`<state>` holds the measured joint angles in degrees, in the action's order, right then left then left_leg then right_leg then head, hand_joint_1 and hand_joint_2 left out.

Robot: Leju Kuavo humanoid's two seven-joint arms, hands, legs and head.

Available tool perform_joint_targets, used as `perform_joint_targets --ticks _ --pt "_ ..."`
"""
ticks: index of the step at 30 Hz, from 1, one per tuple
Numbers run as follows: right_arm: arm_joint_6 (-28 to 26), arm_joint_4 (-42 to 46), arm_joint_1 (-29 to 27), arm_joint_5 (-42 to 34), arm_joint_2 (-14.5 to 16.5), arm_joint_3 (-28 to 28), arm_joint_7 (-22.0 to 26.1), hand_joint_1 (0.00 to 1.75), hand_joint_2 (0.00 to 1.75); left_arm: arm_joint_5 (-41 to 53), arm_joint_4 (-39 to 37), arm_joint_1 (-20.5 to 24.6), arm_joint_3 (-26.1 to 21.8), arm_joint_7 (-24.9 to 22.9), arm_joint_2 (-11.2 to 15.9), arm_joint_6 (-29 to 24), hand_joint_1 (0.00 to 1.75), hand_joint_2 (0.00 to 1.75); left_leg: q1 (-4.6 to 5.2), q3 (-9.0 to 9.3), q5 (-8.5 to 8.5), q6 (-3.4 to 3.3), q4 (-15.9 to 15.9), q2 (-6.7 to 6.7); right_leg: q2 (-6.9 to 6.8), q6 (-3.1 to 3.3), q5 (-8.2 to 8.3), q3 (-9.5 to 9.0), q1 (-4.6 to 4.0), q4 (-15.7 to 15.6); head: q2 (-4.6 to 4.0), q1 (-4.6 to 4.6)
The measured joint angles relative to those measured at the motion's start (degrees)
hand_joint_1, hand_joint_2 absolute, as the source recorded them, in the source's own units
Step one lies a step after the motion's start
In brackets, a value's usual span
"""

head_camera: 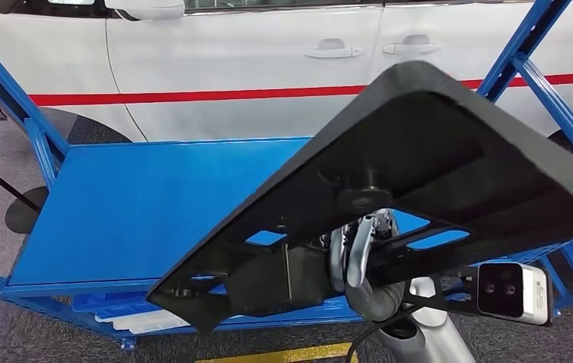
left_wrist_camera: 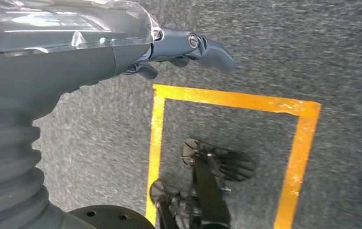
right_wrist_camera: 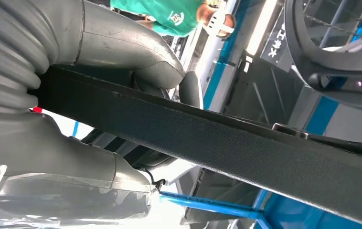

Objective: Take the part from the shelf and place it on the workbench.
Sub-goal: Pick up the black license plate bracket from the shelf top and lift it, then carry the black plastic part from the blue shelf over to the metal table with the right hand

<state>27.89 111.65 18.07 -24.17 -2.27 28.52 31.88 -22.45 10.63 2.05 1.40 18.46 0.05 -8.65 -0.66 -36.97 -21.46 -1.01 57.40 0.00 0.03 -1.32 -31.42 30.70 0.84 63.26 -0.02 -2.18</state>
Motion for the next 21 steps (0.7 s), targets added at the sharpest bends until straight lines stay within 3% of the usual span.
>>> perform_joint_targets --ticks 2,5,6,7,10,11,12,13,15,17,19,21 --pt "-0.91 -0.04 0.94 -0.41 -0.55 0.31 -0.29 1.66 1.75 0.29 -0.01 -0.01 0.0 -0.58 0.13 0.11 0.0 1.75 0.07 -0.43 0.81 0.69 0.07 -0.04 0.06 0.51 0.85 -3.51 -0.3 -5.72 0.0 -0.03" --pt "-1.83 -0.25 1.6 -0.6 -1.7 0.5 -0.54 1.66 1.75 0.41 -0.02 -0.12 0.0 -1.63 0.64 0.44 0.0 1.75 -0.08 -0.69 1.81 1.85 -0.06 -0.11 -0.04 1.56 1.73 -3.28 -0.52 -6.76 0.0 -0.04" --pt "-2.02 -0.36 1.75 -0.62 -2.1 0.51 -0.52 1.66 1.75 0.39 -0.03 -0.18 0.0 -1.98 0.81 0.45 0.0 1.75 -0.17 -1.1 0.96 2.11 0.54 -0.13 -0.18 2.08 2.3 -2.81 -0.44 -6.79 0.0 -0.04" --pt "-2.28 -0.5 1.85 -0.65 -2.56 0.52 -0.38 1.66 1.75 0.39 -0.04 -0.24 0.0 -2.41 1.02 0.38 0.0 1.75 -0.23 -1.79 -0.99 2.3 2.18 -0.16 -0.32 2.56 2.97 -2.24 -0.33 -6.92 0.0 -0.04" --pt "-2.84 -1.21 1.92 -0.93 -4.41 0.51 0.94 1.66 1.75 0.94 -0.05 -0.23 0.02 -3.95 1.57 0.15 0.0 1.75 -0.38 -4.73 -9.23 2.67 12.75 -0.16 -0.48 3.2 4.93 0.19 -0.46 -6.86 0.0 -0.04" --pt "-2.96 -1.57 1.89 -1.06 -5.2 0.48 1.52 1.66 1.75 1.3 -0.05 -0.23 0.03 -4.46 1.74 0.09 0.0 1.75 -0.38 -5.04 -10.2 2.78 15.75 -0.16 -0.49 3.18 5.54 1.09 -0.53 -6.76 0.0 -0.03" --pt "-3.1 -1.93 1.86 -1.18 -5.95 0.42 2.03 1.66 1.75 1.64 -0.05 -0.24 0.06 -4.86 1.89 0.03 0.0 1.75 -0.38 -4.49 -9.81 2.83 17.05 -0.16 -0.5 3.1 6.12 1.98 -0.58 -6.61 0.0 -0.04" --pt "-3.3 -2.29 1.84 -1.25 -6.67 0.29 2.47 1.66 1.75 2.01 -0.05 -0.23 0.1 -5.22 2.02 -0.02 0.0 1.75 -0.38 -2.91 -8.49 2.77 16.27 -0.16 -0.5 2.98 6.64 2.85 -0.61 -6.41 0.0 -0.04" --pt "-3.64 -2.86 1.84 -1.29 -7.95 -0.07 3.16 1.66 1.75 2.51 -0.05 -0.12 0.2 -5.63 2.21 -0.11 0.0 1.75 -0.35 2.76 -6.4 2.37 9.48 -0.17 -0.51 2.63 7.48 4.34 -0.65 -5.86 0.0 -0.05" --pt "-3.83 -3.26 1.81 -1.3 -9.29 -0.54 3.76 1.66 1.75 2.7 -0.05 0.1 0.24 -5.78 2.4 -0.27 0.0 1.75 -0.1 7.76 -7.06 1.79 2.11 -0.24 -0.58 2.1 8.17 5.24 -0.79 -5.41 0.0 -0.04" --pt "-3.9 -3.66 1.5 -1.31 -10.88 -1.0 4.71 1.66 1.75 2.57 -0.05 0.2 0.25 -5.79 2.51 -0.46 0.0 1.75 0.27 8.91 -7.62 1.13 -0.39 -0.32 -0.69 1.36 8.98 5.56 -0.79 -5.38 0.0 -0.04" --pt "-3.75 -4.08 0.57 -1.28 -12.81 -1.52 6.16 1.66 1.75 2.28 -0.08 0.13 0.24 -5.78 2.45 -0.63 0.0 1.75 0.17 8.39 -6.54 0.31 -0.83 -0.18 -0.59 0.61 8.94 5.89 -0.66 -5.03 0.0 -0.03"
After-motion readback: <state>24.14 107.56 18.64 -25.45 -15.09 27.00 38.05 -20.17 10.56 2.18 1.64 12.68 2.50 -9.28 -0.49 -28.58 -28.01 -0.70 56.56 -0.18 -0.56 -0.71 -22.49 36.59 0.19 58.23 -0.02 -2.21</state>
